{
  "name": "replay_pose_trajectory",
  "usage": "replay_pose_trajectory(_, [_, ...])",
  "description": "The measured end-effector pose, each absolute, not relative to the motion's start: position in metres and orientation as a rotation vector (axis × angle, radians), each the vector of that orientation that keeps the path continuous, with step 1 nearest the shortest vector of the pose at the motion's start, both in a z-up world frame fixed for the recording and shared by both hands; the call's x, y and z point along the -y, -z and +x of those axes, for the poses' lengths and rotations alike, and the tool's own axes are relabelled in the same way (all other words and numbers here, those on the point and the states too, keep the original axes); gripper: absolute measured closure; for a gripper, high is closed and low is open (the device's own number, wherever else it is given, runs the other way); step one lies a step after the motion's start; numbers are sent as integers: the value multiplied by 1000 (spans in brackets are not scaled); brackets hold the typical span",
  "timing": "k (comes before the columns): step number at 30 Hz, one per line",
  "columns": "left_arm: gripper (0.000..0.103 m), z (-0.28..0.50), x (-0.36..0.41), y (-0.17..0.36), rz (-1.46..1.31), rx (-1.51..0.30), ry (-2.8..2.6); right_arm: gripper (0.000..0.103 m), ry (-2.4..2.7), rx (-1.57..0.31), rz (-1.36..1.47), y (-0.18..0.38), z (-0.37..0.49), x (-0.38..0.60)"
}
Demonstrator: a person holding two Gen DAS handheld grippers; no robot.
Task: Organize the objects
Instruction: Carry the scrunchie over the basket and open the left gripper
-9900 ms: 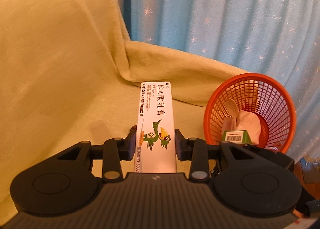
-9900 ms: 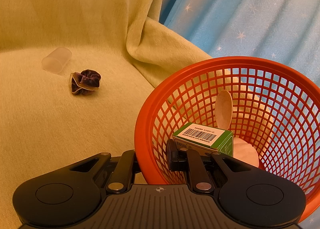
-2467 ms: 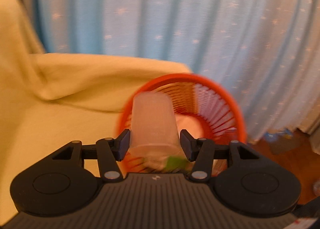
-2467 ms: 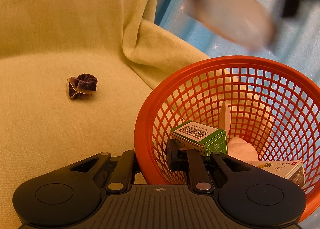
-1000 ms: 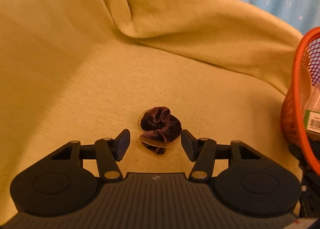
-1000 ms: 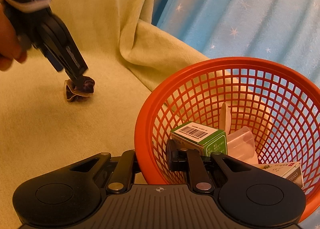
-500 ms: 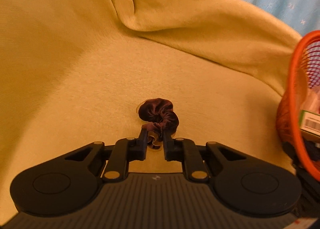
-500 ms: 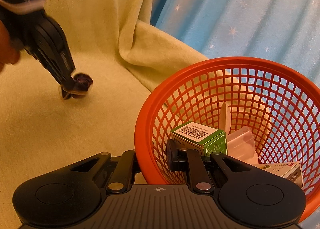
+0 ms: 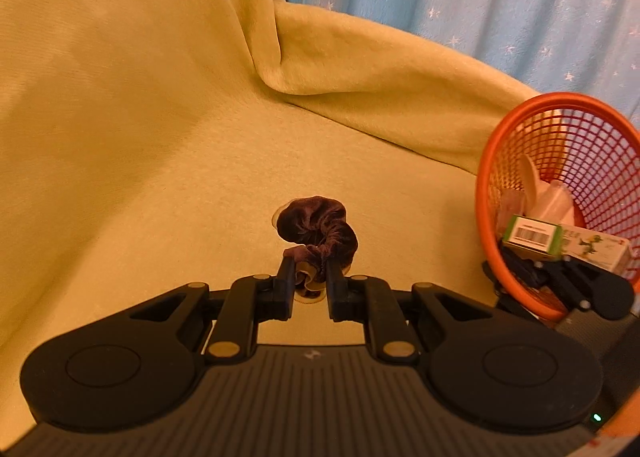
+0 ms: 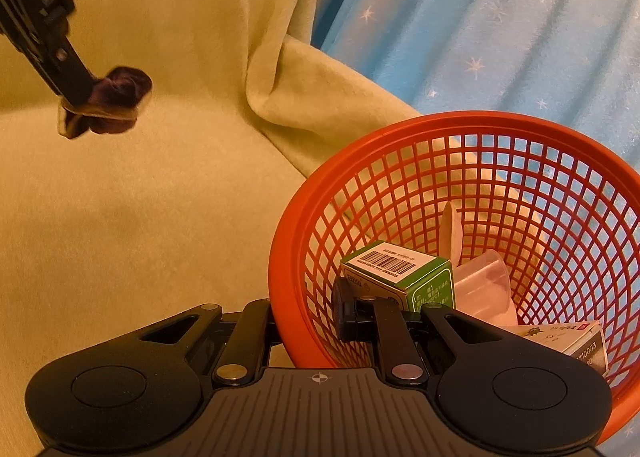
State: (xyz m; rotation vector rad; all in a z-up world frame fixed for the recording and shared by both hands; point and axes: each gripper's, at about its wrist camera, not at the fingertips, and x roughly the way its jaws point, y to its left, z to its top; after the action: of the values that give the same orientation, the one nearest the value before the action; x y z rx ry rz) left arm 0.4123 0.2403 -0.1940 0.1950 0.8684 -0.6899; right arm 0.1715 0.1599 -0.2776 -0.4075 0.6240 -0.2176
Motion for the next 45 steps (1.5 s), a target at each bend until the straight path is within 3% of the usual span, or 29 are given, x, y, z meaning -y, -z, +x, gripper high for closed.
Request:
replay_pose_trajectory(21, [91, 381, -227, 141, 227, -790, 783, 93, 210, -617, -394, 274, 169, -161])
replay_pose_trajectory(33, [91, 355, -149, 116, 266, -756, 1020, 93, 211, -616, -391, 274, 169, -160])
replay_pose_trajectory(35, [88, 348, -124, 112, 276, -754, 1083, 93, 212, -613, -385, 274, 170, -160])
replay_pose_trajectory(38, [70, 340, -92, 112, 300, -754, 1168, 93, 213, -613, -385, 275, 172, -161])
replay_pose_trajectory(45, [69, 349, -108, 113, 298, -735, 1075, 93, 214, -610, -377, 275, 175, -162])
